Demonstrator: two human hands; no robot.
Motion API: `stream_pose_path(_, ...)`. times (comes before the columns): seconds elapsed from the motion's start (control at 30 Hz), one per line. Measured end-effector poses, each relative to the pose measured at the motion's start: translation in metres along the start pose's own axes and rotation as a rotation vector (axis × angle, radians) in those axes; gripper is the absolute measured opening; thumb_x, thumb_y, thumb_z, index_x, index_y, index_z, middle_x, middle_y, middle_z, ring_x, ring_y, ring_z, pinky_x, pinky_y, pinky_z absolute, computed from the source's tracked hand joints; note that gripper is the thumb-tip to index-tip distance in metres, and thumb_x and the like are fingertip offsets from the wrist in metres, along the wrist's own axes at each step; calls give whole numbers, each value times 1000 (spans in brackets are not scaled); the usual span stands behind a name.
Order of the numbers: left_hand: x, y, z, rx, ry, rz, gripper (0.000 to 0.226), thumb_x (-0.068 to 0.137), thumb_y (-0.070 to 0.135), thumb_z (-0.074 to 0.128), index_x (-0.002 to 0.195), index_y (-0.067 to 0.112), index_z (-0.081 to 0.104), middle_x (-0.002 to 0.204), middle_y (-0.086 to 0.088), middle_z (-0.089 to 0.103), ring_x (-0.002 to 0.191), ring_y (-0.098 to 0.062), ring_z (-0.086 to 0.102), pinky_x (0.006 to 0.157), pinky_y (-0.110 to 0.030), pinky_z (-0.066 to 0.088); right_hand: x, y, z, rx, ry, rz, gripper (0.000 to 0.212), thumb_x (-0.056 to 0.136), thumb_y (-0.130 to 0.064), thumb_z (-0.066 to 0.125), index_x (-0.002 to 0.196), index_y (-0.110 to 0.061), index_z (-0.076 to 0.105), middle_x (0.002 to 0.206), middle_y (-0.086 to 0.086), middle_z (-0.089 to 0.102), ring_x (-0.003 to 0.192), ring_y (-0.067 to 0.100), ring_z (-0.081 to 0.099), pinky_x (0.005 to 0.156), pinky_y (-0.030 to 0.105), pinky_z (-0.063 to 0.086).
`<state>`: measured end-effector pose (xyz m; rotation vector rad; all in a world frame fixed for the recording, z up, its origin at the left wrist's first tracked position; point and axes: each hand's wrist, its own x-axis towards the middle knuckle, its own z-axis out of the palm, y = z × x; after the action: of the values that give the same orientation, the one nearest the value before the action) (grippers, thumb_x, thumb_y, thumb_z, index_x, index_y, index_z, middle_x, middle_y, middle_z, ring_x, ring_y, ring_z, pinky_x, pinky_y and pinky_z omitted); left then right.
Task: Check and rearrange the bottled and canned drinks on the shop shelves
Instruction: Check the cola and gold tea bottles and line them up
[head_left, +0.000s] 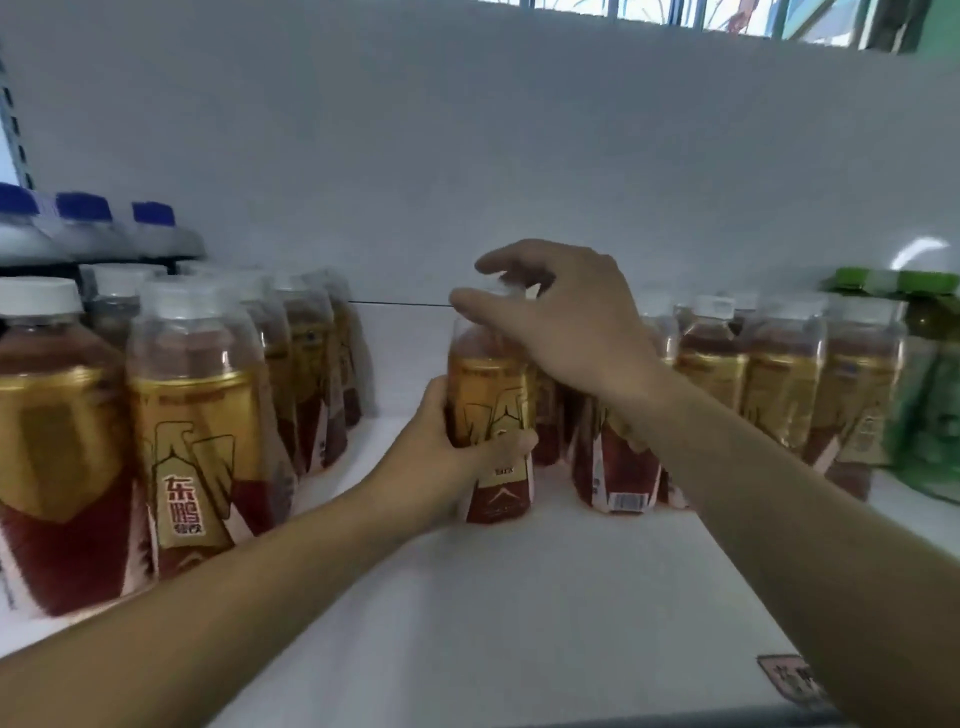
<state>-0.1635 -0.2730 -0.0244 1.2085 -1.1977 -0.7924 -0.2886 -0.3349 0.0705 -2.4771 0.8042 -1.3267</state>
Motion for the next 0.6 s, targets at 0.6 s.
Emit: stream_pose_path(0.6,-16,-7,-2,60,-31,57,78,65,18,88,129,25,44,105,8,71,85,6,70,64,-10,52,-26,10,30,620,-85,232,44,86,-58,71,107,-20,62,107,0,72,96,11,71,91,30,58)
